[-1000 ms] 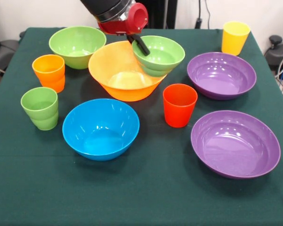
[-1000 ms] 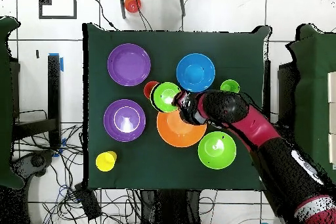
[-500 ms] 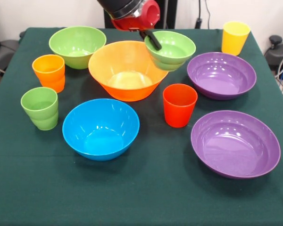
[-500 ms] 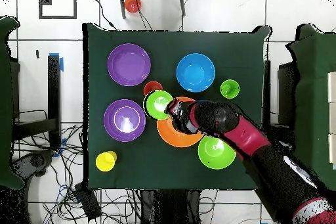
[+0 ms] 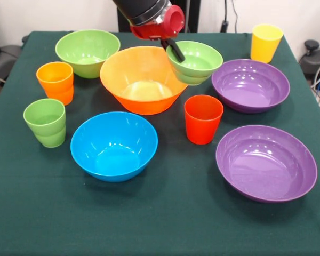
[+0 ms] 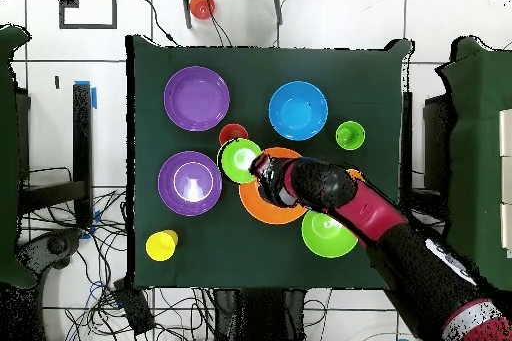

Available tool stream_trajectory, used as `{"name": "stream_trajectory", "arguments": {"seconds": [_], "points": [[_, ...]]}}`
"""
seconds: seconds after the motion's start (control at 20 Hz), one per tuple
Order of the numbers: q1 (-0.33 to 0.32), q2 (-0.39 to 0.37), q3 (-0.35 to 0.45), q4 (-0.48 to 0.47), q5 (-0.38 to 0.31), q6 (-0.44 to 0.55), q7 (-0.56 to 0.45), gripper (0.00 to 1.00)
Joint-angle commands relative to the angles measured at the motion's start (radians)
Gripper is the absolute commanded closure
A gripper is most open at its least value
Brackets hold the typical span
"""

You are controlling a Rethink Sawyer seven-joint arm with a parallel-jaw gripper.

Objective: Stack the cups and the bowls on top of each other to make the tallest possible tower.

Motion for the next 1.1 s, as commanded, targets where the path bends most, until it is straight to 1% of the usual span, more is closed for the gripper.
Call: {"name": "stream_trajectory", "arguments": {"seconds": [0.05, 0.1, 0.3, 0.45, 0.5, 0.7, 0.95, 1.05, 1.1], "points": [[-0.002, 0.063, -0.011, 0.057, -0.082, -0.091, 0.022, 1.00], [-0.002, 0.074, -0.016, 0.042, -0.090, -0.093, 0.016, 1.00], [0.013, 0.056, -0.045, -0.004, -0.128, -0.060, 0.000, 1.00], [0.009, 0.067, -0.037, -0.008, -0.135, -0.081, 0.018, 1.00], [0.004, 0.081, -0.030, -0.005, -0.143, -0.114, 0.023, 1.00], [-0.007, 0.109, -0.002, -0.004, -0.146, -0.183, 0.045, 1.00], [0.008, 0.103, 0.000, -0.020, -0.172, -0.195, 0.026, 1.00], [0.018, 0.091, -0.014, -0.030, -0.178, -0.180, 0.023, 1.00], [0.019, 0.101, -0.018, -0.047, -0.181, -0.170, 0.013, 1.00]]}}
